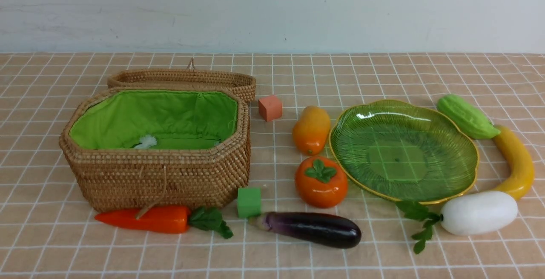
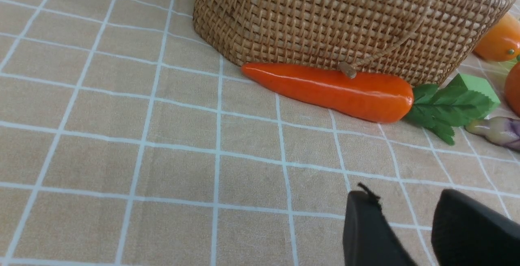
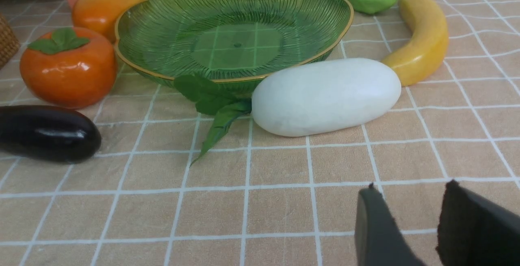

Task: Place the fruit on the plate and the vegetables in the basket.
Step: Use the left arm to grab a carrot and put it into the left basket

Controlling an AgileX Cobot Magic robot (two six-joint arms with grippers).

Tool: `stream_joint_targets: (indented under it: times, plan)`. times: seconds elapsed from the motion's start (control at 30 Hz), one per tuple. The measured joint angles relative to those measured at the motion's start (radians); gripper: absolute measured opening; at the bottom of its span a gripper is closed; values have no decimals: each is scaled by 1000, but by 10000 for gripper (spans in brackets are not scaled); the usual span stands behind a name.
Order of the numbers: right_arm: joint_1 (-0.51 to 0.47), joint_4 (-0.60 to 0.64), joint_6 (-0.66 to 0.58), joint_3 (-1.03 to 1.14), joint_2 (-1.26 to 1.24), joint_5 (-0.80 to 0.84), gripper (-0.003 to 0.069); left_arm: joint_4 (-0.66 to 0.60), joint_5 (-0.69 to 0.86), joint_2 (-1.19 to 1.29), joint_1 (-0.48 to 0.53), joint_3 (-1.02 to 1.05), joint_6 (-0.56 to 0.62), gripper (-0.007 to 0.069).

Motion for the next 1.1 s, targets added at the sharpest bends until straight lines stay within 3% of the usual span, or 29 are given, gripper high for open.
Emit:
stream_joint_targets:
  times: [0.37,0.6,0.77,0.83,0.9,1.03,1.1]
  plan:
    - [0,0,0,0,0,0,242,-5,-46,0,0,0,-1,239]
    - [0,0,0,0,0,0,242,-251,-239,0,0,0,-143,239]
    - [0,0,0,0,0,0,242,-329,-379,0,0,-1,-194,224]
    - [0,0,0,0,0,0,242,-335,-366,5,0,-11,-206,207]
    - [0,-3,0,0,0,0,242,-329,-309,51,0,-84,-202,141]
    - [0,-30,0,1,0,-16,242,-250,-97,269,0,-300,-49,-13]
    - [0,-33,6,5,0,-39,242,-241,1,353,0,-375,-2,-13]
